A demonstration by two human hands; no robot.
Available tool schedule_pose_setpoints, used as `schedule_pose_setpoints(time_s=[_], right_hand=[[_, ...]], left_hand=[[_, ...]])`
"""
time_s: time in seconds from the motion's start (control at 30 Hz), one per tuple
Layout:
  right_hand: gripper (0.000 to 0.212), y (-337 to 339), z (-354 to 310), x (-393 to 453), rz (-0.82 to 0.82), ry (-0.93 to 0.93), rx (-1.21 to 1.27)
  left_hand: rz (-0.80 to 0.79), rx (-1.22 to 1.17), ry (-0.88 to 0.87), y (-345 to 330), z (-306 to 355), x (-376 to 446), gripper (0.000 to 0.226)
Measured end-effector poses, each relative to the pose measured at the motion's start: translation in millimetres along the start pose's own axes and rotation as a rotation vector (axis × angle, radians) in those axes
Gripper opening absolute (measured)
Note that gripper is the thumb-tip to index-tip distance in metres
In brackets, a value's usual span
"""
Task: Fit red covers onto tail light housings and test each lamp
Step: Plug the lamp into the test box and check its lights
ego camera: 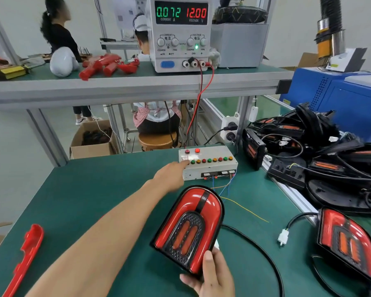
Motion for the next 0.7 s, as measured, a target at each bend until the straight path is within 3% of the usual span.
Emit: schedule_pose_setpoints(time_s=[0.3,0.53,0.7], right_hand=[[0.04,0,-2,-1,0.018,-0.02,0.028],[0.05,0,-1,-1,-0.02,-0.027,0.058],[0.051,-2,-5,-2,-0.023,-0.037,0.092]], left_hand=[[0.005,0.016,0.017,2,-1,0,0.076],[0.073,0.018,0.013,7,2,5,0.068],[0.05,0.03,-0.087,4,21,9,0.078]])
Point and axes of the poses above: each hand's wrist, its own x-axis towards the middle knuckle, its own y-axis out of the back of the hand, z = x × y, the point moved 4 cm from there along x, towards the middle knuckle, and after that the axes turned 11 degrees about y, right-handed, at the moved point
